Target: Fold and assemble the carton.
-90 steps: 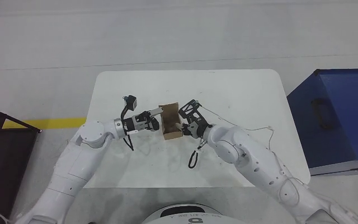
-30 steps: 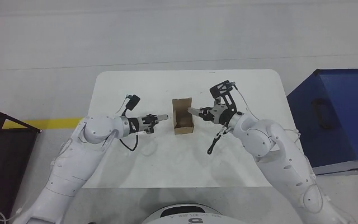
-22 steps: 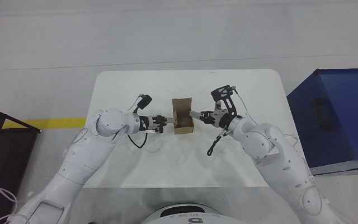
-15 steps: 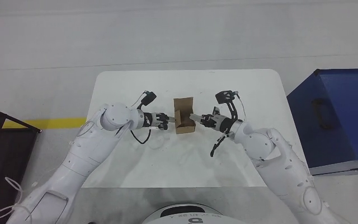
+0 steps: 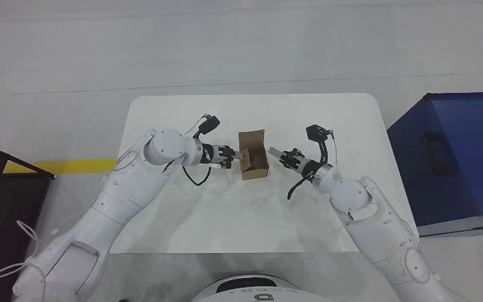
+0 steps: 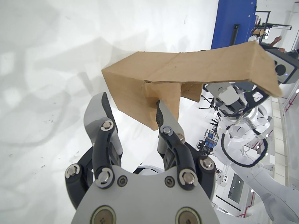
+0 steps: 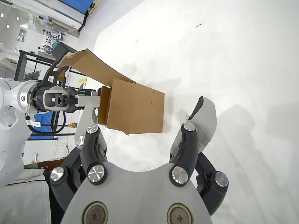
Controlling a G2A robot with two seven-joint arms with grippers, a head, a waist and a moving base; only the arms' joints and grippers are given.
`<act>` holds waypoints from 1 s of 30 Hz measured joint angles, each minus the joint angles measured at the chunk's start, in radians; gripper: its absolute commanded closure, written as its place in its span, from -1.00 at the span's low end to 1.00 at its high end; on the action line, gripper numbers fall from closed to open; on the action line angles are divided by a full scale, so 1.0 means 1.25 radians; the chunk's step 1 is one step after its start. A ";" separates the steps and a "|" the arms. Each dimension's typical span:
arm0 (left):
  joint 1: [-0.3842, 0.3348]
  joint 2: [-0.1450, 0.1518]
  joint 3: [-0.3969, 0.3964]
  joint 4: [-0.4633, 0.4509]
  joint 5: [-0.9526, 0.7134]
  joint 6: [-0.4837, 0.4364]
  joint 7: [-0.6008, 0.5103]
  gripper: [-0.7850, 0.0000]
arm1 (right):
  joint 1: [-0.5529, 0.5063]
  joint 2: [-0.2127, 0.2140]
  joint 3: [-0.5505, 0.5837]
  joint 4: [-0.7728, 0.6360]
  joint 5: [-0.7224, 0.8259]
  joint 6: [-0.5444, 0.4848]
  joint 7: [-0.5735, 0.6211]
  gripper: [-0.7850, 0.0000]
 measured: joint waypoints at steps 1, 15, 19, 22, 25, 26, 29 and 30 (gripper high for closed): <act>-0.003 -0.002 0.002 0.003 0.000 -0.001 0.000 0.06 | -0.003 0.000 0.004 0.000 0.004 0.003 -0.005 -0.62; -0.034 -0.016 0.029 0.036 0.016 0.004 -0.031 0.43 | 0.032 -0.009 -0.043 0.022 -0.021 0.035 0.048 -0.82; -0.045 -0.021 0.039 0.037 0.027 0.005 -0.043 0.52 | 0.041 -0.012 -0.058 0.031 -0.023 0.035 0.058 -0.81; -0.055 -0.024 0.049 0.041 0.038 0.010 -0.052 0.64 | 0.048 -0.015 -0.071 0.037 -0.025 0.040 0.064 -0.81; -0.066 -0.028 0.061 0.049 0.053 0.023 -0.069 0.67 | 0.051 -0.018 -0.078 0.042 -0.022 0.043 0.064 -0.80; -0.069 -0.029 0.065 0.052 0.058 0.027 -0.075 0.72 | 0.052 -0.018 -0.079 0.043 -0.021 0.044 0.063 -0.80; -0.080 -0.034 0.077 0.058 0.067 0.033 -0.090 0.88 | 0.050 -0.019 -0.079 0.044 -0.018 0.046 0.058 -0.80; -0.083 -0.036 0.080 0.059 0.069 0.033 -0.092 0.91 | 0.048 -0.019 -0.077 0.043 -0.018 0.046 0.056 -0.80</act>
